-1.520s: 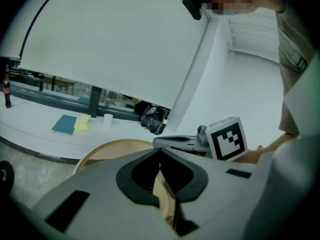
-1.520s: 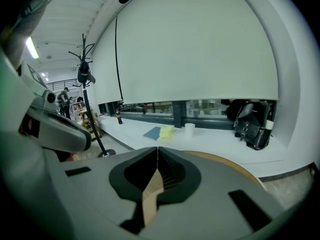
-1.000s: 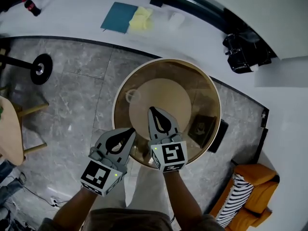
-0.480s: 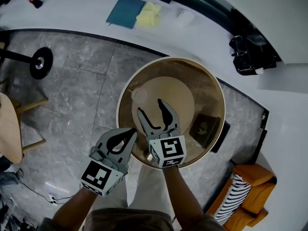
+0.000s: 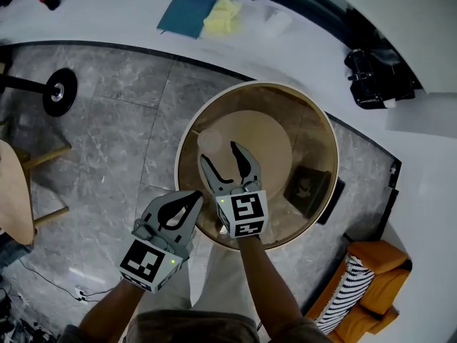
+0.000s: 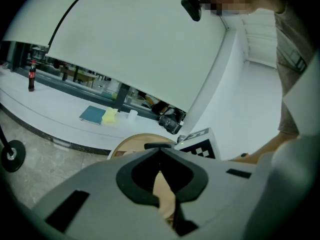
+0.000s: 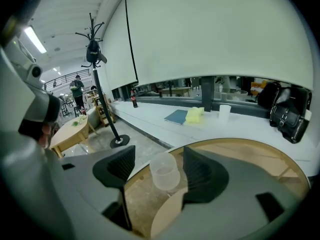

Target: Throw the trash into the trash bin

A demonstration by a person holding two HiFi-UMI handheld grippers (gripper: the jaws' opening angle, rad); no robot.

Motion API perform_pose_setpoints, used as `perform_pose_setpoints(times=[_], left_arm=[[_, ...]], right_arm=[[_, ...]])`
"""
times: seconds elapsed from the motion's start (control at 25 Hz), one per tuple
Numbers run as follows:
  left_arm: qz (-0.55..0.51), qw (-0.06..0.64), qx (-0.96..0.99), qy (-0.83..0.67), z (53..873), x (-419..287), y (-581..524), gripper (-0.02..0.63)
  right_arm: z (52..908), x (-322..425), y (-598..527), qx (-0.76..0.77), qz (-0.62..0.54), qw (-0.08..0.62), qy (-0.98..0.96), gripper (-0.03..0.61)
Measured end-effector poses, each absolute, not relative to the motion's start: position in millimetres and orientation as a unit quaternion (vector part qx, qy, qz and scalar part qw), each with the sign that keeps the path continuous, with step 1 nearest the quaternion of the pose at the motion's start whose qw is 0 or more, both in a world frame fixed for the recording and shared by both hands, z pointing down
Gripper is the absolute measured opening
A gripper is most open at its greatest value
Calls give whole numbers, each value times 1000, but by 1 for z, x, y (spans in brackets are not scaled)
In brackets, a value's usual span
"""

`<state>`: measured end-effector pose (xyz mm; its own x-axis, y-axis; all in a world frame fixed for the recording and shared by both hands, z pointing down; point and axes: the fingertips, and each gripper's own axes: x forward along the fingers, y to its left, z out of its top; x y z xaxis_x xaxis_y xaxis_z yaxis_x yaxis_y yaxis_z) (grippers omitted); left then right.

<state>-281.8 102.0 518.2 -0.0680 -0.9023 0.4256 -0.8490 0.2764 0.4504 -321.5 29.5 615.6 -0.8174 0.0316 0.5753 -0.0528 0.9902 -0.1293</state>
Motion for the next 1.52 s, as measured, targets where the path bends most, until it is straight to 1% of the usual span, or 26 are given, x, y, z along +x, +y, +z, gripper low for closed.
perform_pose_setpoints(times=[0.16, 0.36, 0.68, 0.88, 0.92, 0.96, 1.32, 1.52], left_arm=[[-42, 333, 597, -729, 524, -283, 104, 18], [-40, 335, 595, -730, 528, -285, 106, 18], [-40, 337, 593, -730, 531, -286, 107, 18], [-39, 339, 593, -729, 532, -285, 105, 18], [-39, 339, 593, -729, 532, -285, 104, 18], [-39, 339, 593, -729, 532, -285, 104, 18], [-37, 337, 600, -724, 529, -279, 99, 18], [-31, 333, 612, -716, 522, -271, 92, 18]], right_arm=[[643, -324, 28, 10, 72, 328, -942, 305], [670, -333, 33, 1, 45, 354, -934, 318], [684, -346, 32, -7, 37, 365, -930, 322], [683, -347, 32, -14, 46, 365, -930, 322], [682, -348, 33, -17, 48, 364, -930, 314], [681, -348, 34, -20, 50, 364, -930, 272], [667, -350, 33, -22, 49, 353, -934, 272], [624, -341, 24, -3, 57, 328, -943, 272]])
